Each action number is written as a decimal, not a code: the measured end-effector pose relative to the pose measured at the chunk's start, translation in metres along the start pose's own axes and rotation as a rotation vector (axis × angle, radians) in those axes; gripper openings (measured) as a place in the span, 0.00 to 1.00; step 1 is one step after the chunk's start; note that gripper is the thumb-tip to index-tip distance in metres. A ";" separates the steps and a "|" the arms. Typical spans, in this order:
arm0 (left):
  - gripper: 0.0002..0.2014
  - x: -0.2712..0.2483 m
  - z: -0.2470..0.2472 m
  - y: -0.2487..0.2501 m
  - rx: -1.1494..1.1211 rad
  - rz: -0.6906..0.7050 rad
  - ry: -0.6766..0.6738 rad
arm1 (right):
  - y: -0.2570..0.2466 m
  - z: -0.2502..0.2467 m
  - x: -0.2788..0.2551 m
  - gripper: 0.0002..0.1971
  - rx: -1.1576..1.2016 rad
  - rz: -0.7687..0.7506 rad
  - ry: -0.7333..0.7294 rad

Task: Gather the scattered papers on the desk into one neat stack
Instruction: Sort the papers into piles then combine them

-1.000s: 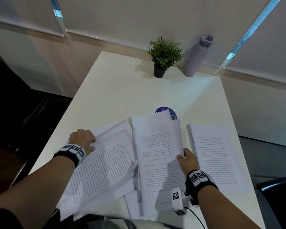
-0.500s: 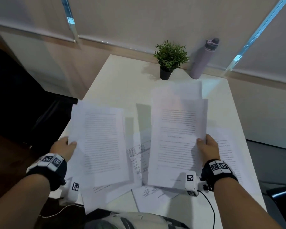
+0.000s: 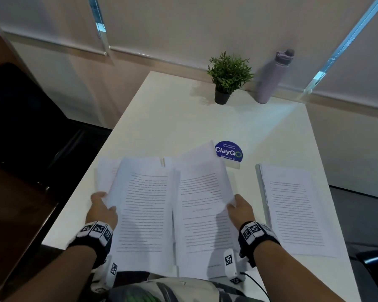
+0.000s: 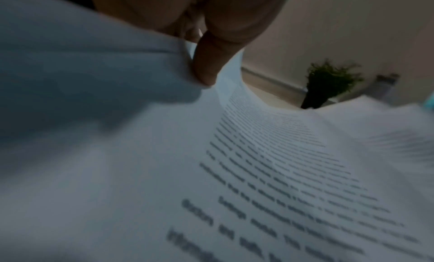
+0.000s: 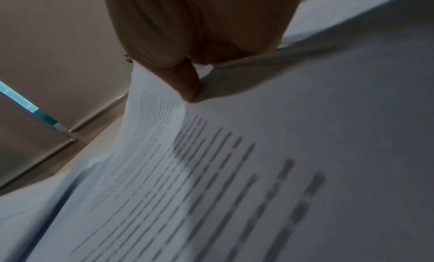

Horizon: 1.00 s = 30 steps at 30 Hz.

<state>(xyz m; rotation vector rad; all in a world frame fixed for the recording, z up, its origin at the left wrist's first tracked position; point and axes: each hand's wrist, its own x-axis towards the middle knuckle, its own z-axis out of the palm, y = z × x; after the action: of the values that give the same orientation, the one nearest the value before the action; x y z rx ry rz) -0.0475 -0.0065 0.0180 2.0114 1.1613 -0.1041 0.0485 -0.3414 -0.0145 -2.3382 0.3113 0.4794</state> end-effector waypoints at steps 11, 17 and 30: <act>0.25 -0.008 -0.012 0.069 -0.142 0.278 0.025 | 0.024 -0.029 0.005 0.13 0.026 0.099 0.148; 0.21 -0.022 0.059 0.058 0.125 0.244 -0.328 | 0.016 -0.003 -0.015 0.22 0.161 0.086 -0.048; 0.21 -0.048 0.121 0.065 0.235 0.229 -0.509 | 0.006 0.012 -0.038 0.25 0.270 0.019 -0.207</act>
<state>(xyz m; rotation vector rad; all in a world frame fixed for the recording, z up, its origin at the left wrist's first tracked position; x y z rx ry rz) 0.0103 -0.1381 -0.0049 2.1314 0.6142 -0.6217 0.0094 -0.3346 -0.0104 -2.0072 0.2813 0.6424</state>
